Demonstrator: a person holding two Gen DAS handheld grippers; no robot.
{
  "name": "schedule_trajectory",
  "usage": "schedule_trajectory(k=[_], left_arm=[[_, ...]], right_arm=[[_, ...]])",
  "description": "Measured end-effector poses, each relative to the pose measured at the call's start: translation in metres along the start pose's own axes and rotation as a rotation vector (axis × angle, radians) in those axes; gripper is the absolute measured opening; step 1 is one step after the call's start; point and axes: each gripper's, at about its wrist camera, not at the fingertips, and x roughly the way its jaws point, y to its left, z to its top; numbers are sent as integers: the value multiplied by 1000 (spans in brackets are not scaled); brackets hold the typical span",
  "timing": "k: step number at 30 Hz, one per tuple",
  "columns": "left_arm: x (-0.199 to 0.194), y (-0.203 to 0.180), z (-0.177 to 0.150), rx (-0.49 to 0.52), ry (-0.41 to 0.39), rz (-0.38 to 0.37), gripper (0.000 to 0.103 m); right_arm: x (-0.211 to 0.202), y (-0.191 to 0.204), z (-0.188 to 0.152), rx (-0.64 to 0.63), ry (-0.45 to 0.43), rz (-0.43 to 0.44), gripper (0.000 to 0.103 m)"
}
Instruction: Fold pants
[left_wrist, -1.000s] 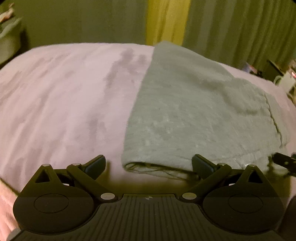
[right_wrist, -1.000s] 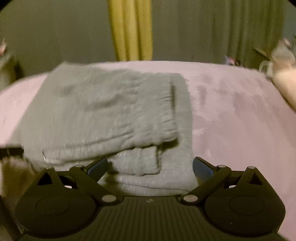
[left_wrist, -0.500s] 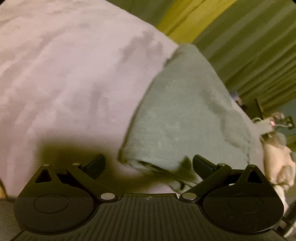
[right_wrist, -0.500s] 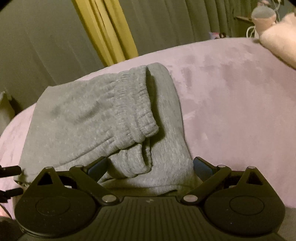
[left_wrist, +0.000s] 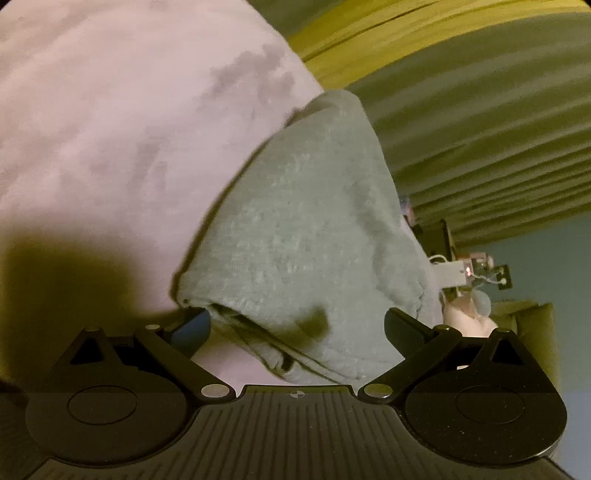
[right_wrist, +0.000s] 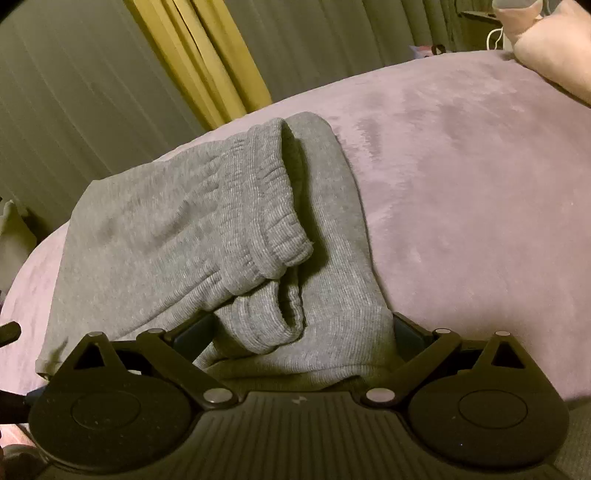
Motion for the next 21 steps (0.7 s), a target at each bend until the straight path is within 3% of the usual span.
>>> schedule_trajectory(k=[3, 6, 10, 13, 15, 17, 19, 21], left_arm=[[4, -2, 2, 15, 1, 38, 102], [-1, 1, 3, 15, -48, 71, 102], [-2, 10, 4, -29, -58, 97, 92], [-6, 16, 6, -74, -51, 93, 93], [-11, 18, 6, -86, -39, 147, 96], [-19, 21, 14, -91, -1, 122, 96], [-27, 13, 24, -19, -14, 168, 97], [-31, 0, 34, 126, -49, 235, 99]], right_arm=[[1, 0, 1, 0, -4, -2, 99], [1, 0, 2, -2, -4, -3, 99], [4, -2, 2, 3, 3, 3, 99], [6, -3, 2, 6, 11, 7, 99], [5, -4, 7, 9, 35, 4, 99], [-2, -5, 16, 4, 38, 20, 99], [-12, -11, 27, -6, -7, 36, 99], [-15, -20, 38, -2, -24, 74, 99]])
